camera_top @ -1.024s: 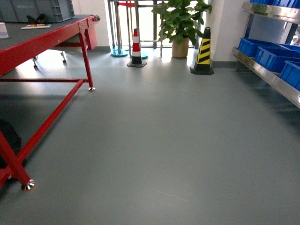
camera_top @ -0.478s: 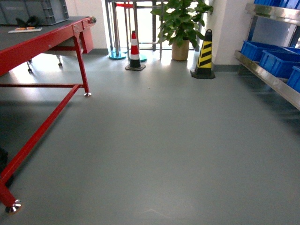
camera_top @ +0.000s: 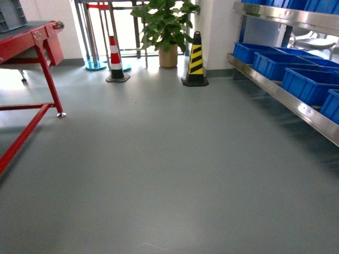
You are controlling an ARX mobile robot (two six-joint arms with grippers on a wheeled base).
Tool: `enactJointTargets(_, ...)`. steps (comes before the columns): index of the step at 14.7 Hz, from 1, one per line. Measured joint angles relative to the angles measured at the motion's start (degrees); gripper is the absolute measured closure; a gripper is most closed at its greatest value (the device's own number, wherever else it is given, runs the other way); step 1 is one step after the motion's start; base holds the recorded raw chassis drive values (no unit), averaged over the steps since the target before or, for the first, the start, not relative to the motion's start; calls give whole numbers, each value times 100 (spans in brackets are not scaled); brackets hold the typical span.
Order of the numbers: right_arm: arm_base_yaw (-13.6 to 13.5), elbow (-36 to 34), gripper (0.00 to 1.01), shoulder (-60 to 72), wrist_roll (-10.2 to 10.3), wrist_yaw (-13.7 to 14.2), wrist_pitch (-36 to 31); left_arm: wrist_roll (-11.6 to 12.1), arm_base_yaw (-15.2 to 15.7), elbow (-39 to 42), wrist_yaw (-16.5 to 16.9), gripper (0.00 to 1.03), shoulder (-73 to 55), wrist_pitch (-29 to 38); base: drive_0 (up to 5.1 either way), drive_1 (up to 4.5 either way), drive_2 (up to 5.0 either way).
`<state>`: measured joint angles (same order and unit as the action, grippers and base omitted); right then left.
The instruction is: Sort blue parts and orange caps into right shelf containers
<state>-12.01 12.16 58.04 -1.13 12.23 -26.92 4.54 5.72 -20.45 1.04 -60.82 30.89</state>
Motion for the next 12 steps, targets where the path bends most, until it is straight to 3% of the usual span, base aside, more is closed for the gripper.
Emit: enactJointTargets(12,0,0,58,-2,0,2,2,0,0,0,0,58,0,-2,-163,-163,-163)
